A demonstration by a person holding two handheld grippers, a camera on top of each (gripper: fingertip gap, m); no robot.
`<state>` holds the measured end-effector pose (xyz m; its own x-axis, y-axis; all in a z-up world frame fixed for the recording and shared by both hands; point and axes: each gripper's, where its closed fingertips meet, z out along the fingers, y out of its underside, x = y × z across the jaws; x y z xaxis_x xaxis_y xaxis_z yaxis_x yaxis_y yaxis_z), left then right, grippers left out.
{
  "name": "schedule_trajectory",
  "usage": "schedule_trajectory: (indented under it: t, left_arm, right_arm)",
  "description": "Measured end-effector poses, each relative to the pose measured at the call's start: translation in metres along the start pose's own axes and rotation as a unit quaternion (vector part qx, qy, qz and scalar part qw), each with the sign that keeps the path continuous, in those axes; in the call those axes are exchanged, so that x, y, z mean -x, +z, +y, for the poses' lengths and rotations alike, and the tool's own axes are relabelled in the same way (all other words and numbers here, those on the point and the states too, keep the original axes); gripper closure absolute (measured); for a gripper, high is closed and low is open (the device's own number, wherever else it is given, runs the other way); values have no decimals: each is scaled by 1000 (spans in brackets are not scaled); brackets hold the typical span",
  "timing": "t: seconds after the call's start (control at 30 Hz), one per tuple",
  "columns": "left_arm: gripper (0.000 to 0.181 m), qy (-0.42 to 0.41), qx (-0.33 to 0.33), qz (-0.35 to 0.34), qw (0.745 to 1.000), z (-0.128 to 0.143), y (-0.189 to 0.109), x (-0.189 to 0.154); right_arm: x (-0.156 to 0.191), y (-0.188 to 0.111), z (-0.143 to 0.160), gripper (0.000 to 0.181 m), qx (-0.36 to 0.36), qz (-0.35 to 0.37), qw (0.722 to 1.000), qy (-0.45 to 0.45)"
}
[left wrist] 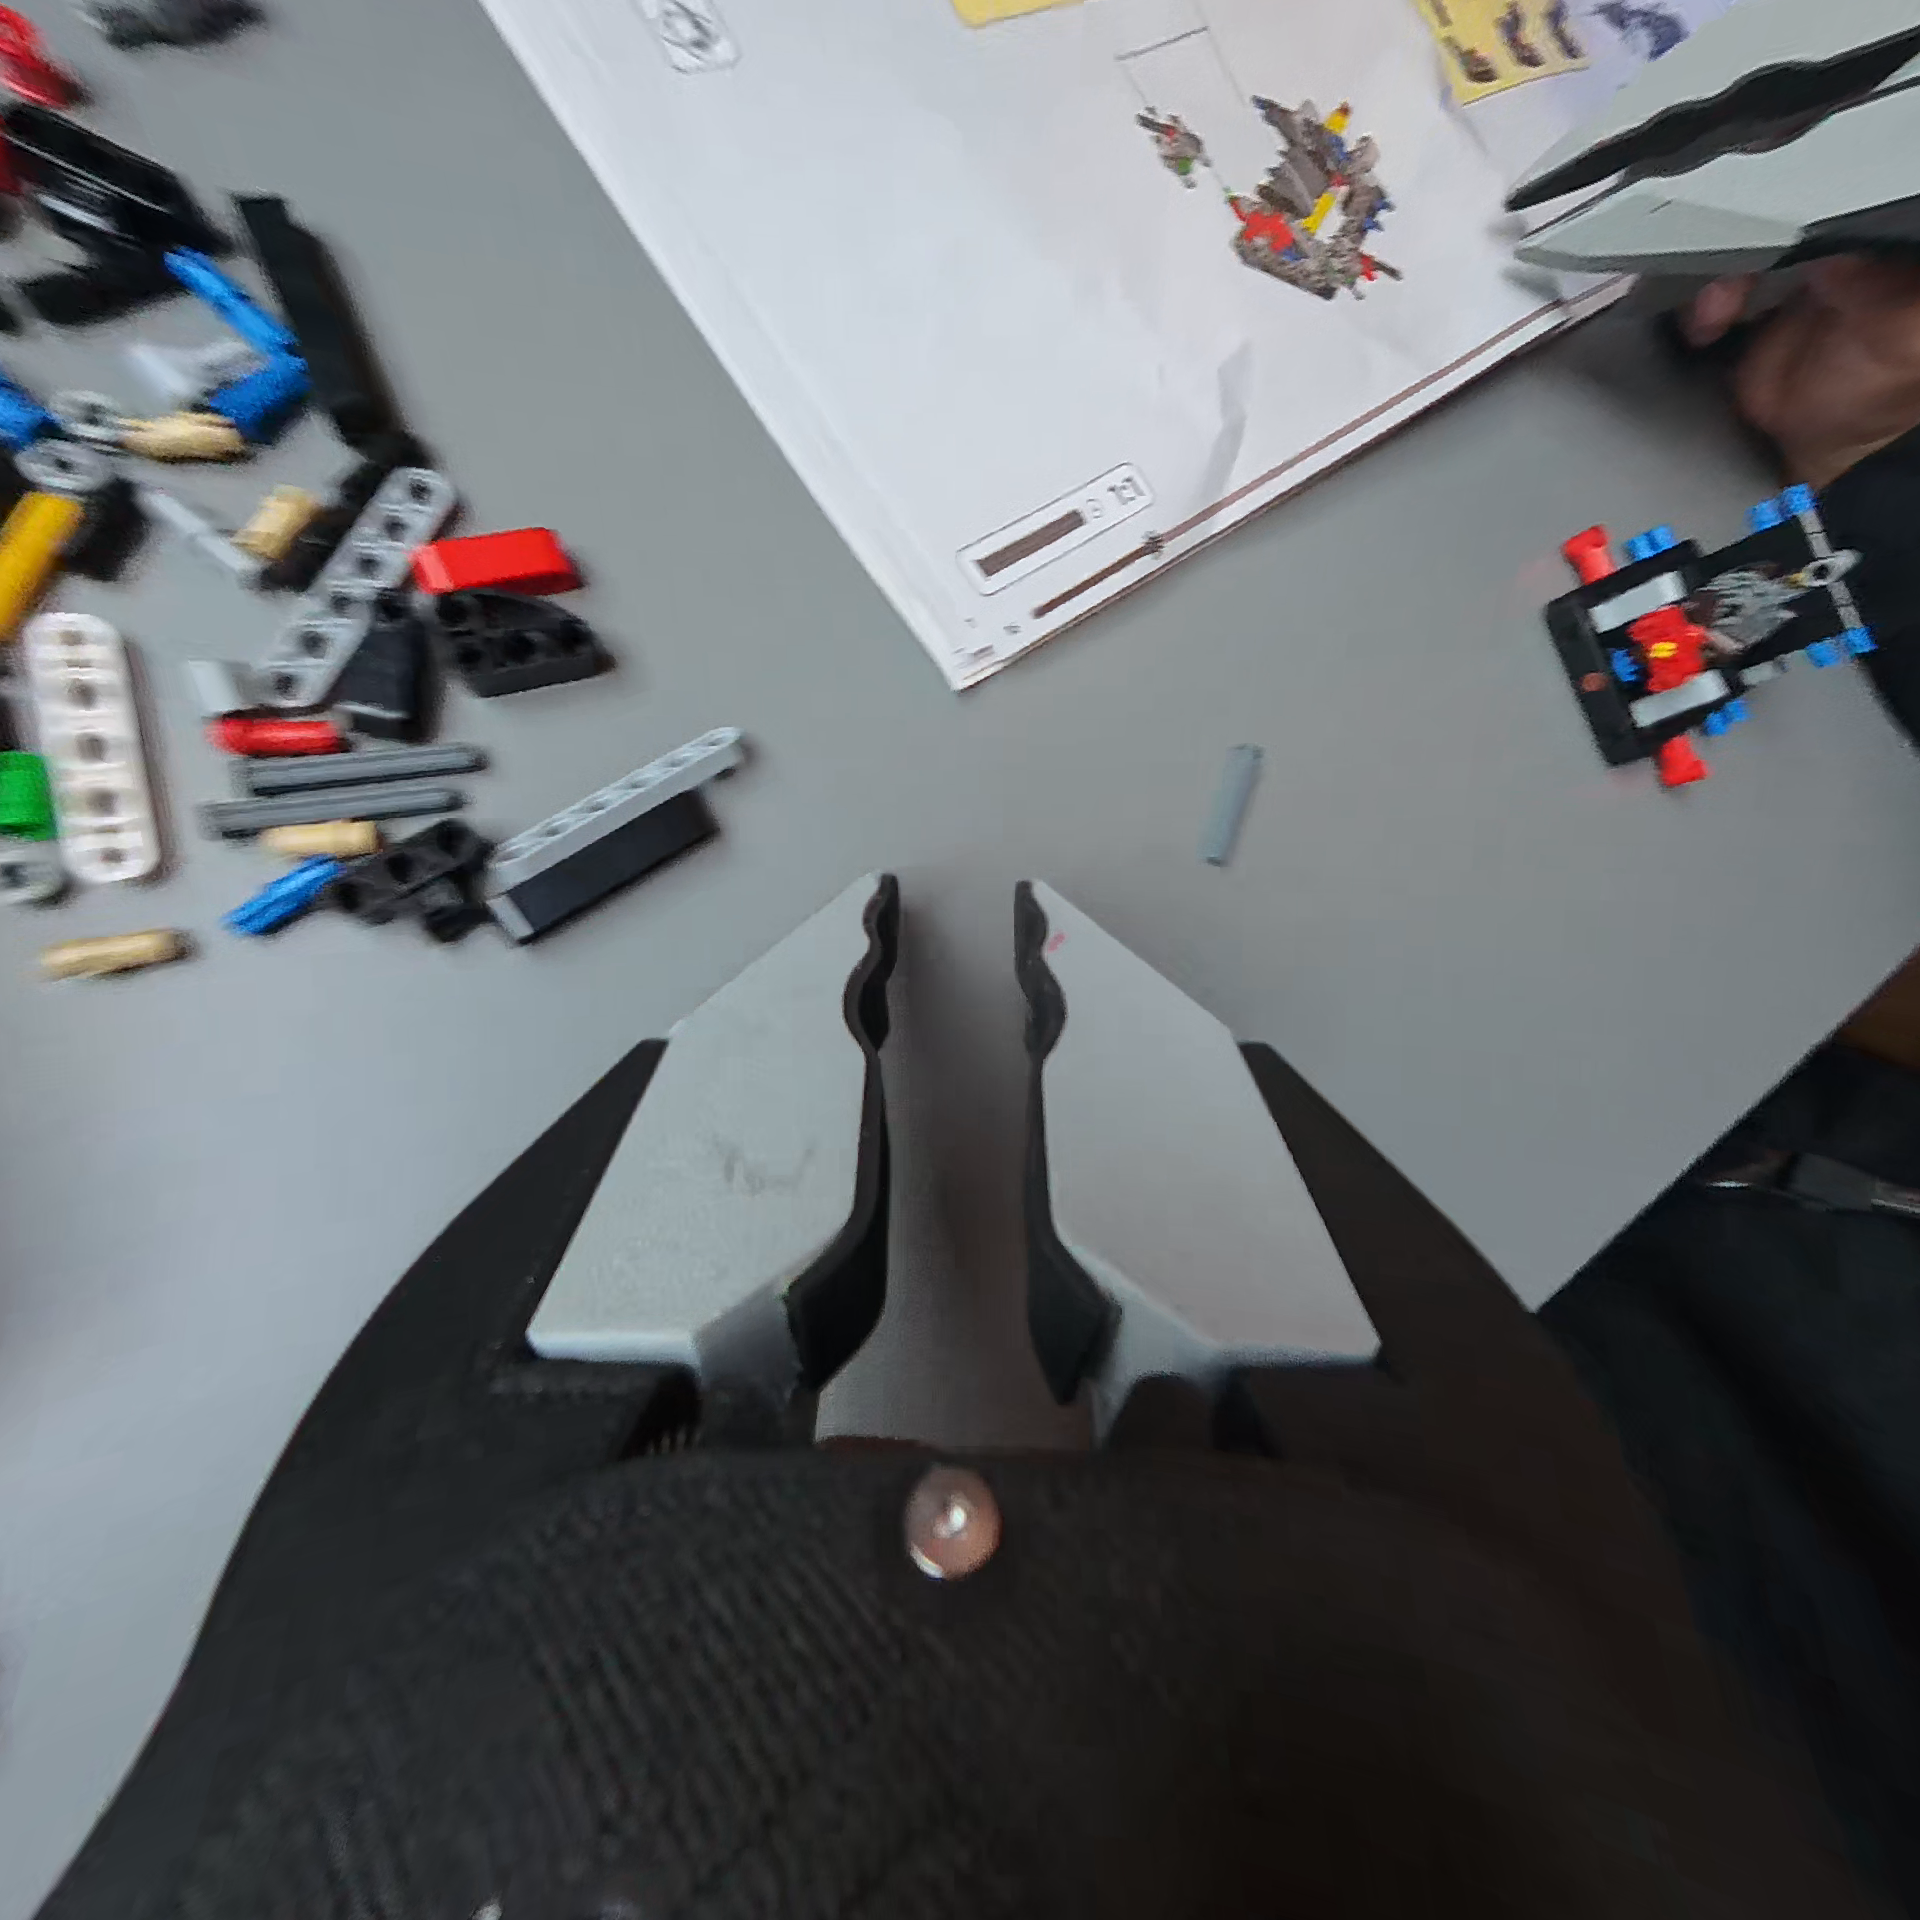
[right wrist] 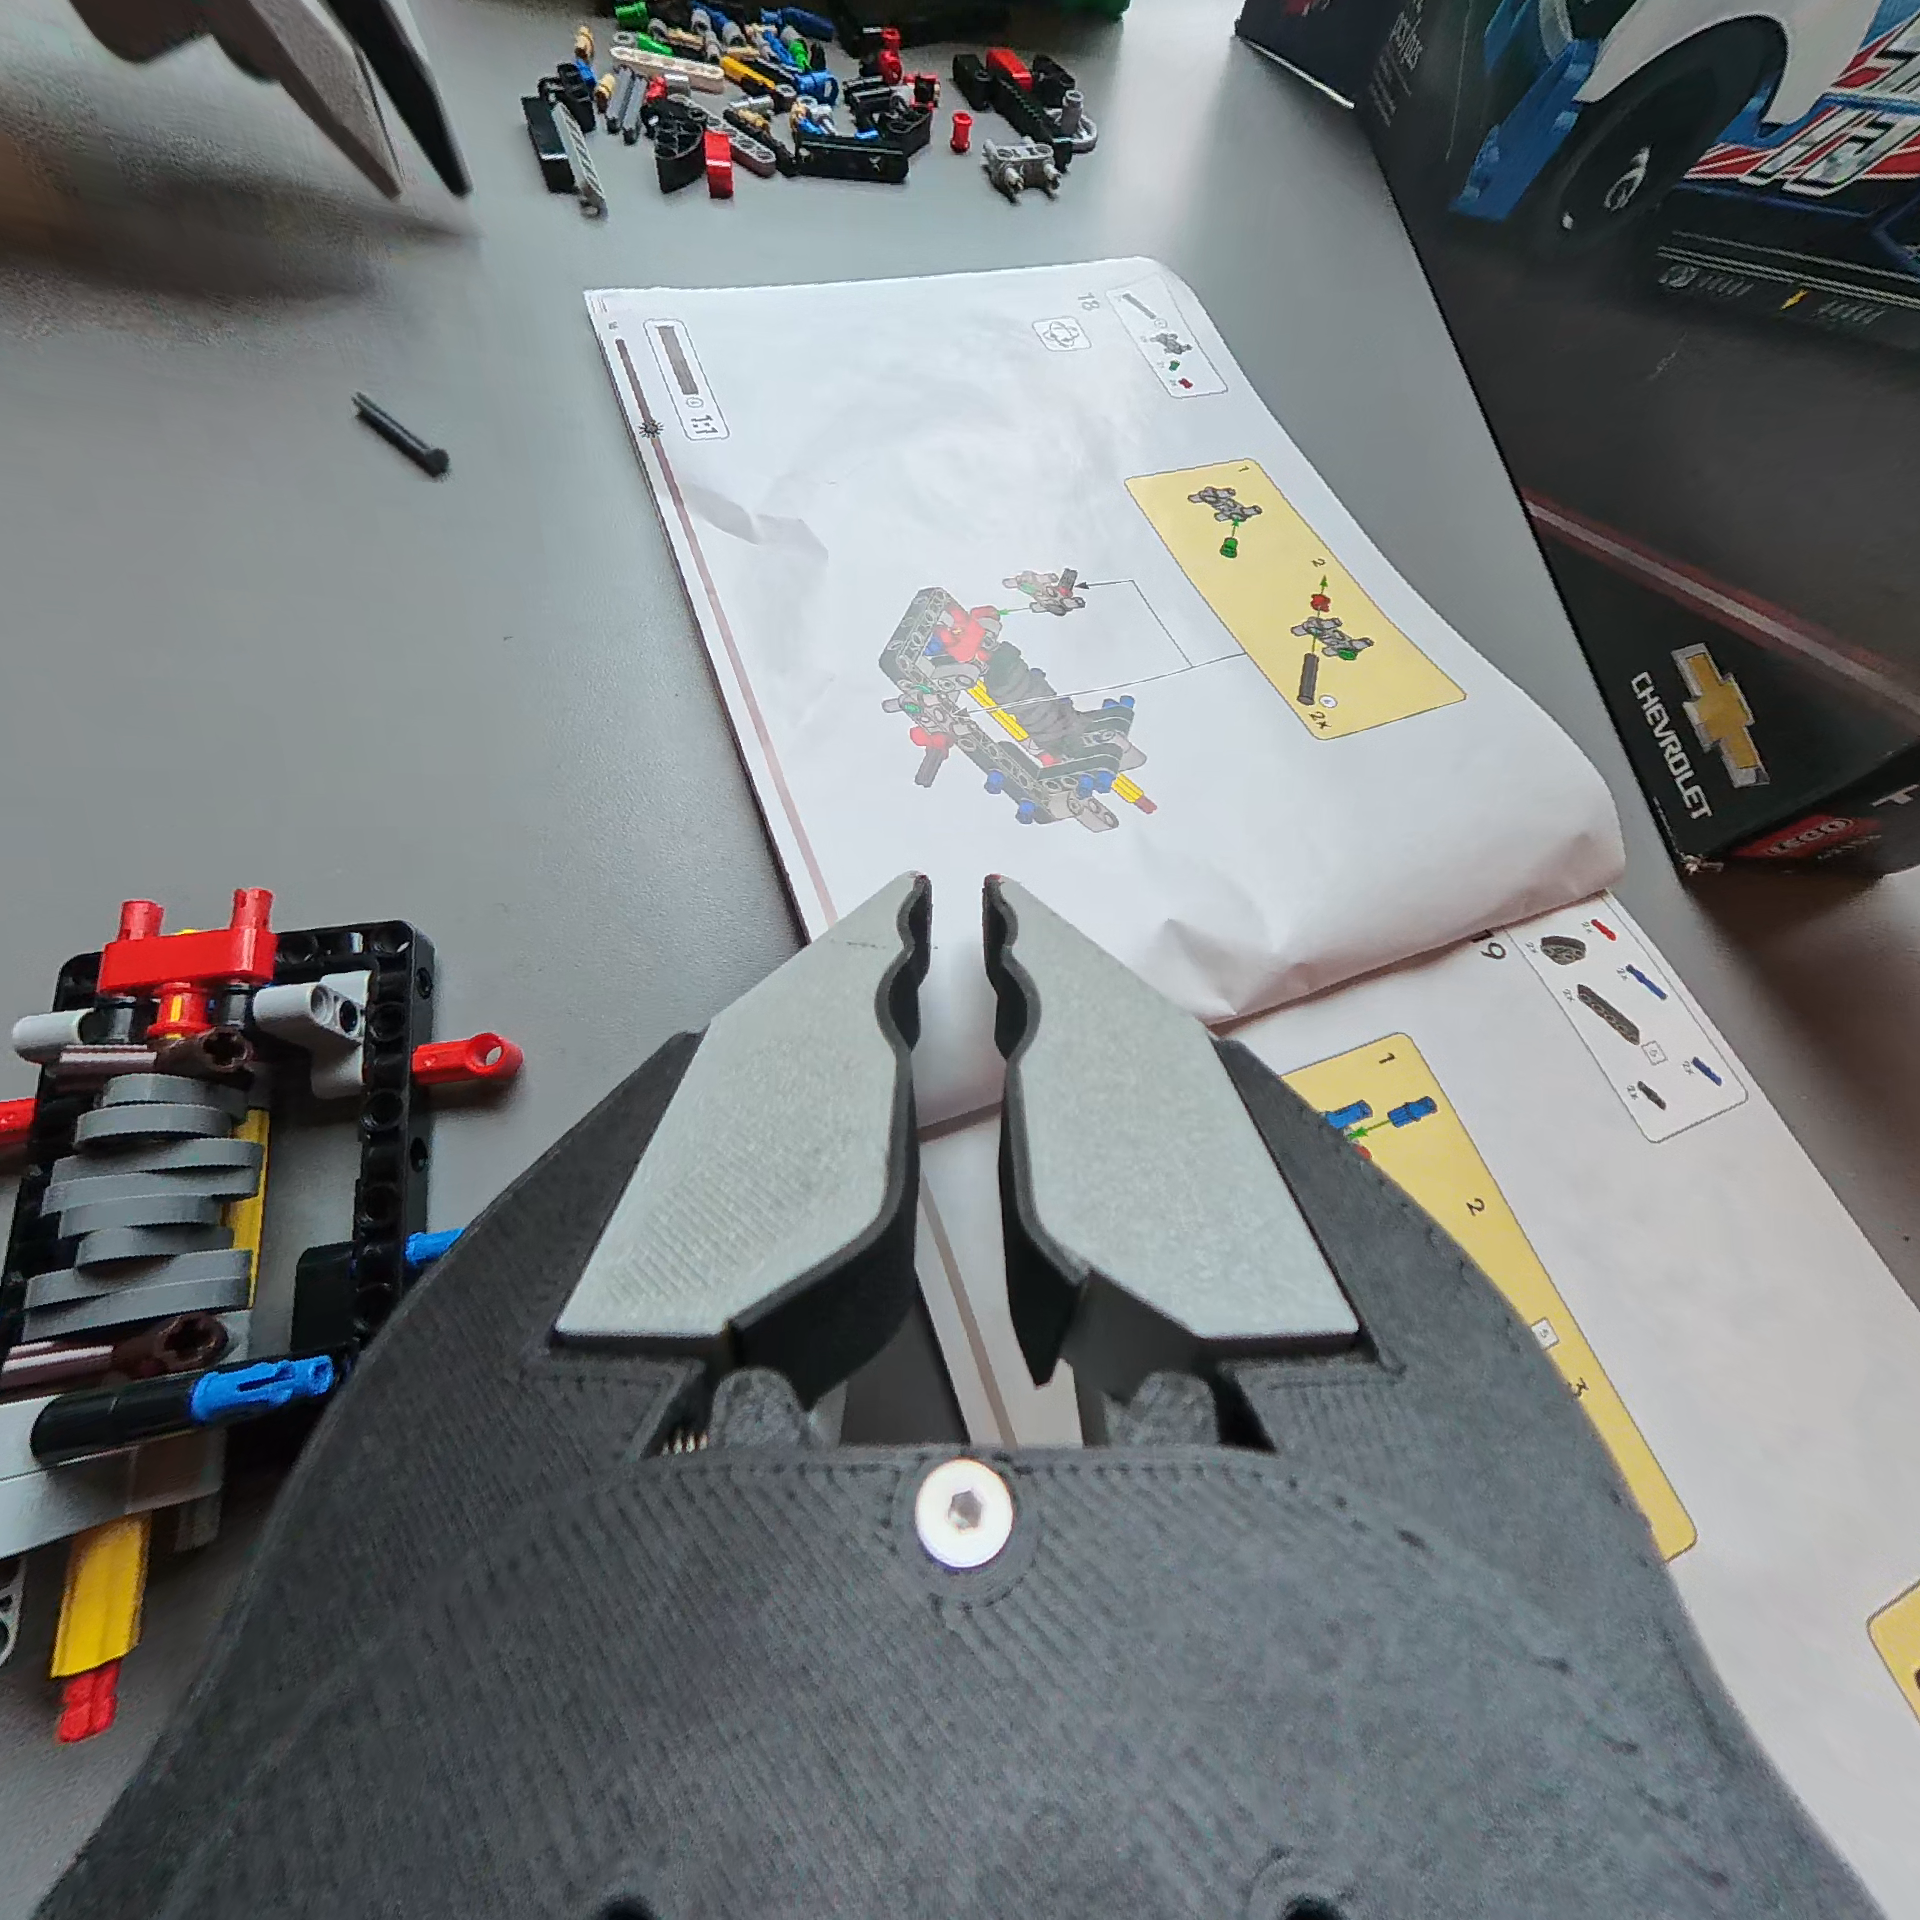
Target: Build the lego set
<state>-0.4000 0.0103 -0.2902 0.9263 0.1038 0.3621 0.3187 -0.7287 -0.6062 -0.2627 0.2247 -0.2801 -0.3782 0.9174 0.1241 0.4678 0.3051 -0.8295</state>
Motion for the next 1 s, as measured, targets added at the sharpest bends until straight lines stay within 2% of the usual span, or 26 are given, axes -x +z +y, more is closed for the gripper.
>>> schedule_trajectory:
  t: [0.17, 0.3, 0.6, 1.0]
  left_arm:
    - [161, 41, -10, -112, 993, -14, -41, 47]
    - [161, 63, 5, -167, 984, -24, -52, 80]
    - [165, 96, 107, -187, 972, -22, -36, 113]
    - [168, 176, 190, -162, 952, -23, -21, 108]
  right_arm:
    - [0, 1, 1, 175, 3, -2, 1000, 0]
    - [0, 1, 1, 175, 3, 0, 1000, 1]
    - [0, 0, 0, 175, 1, -2, 1000, 4]
    - [2, -1, 0, 175, -3, -11, 1000, 4]
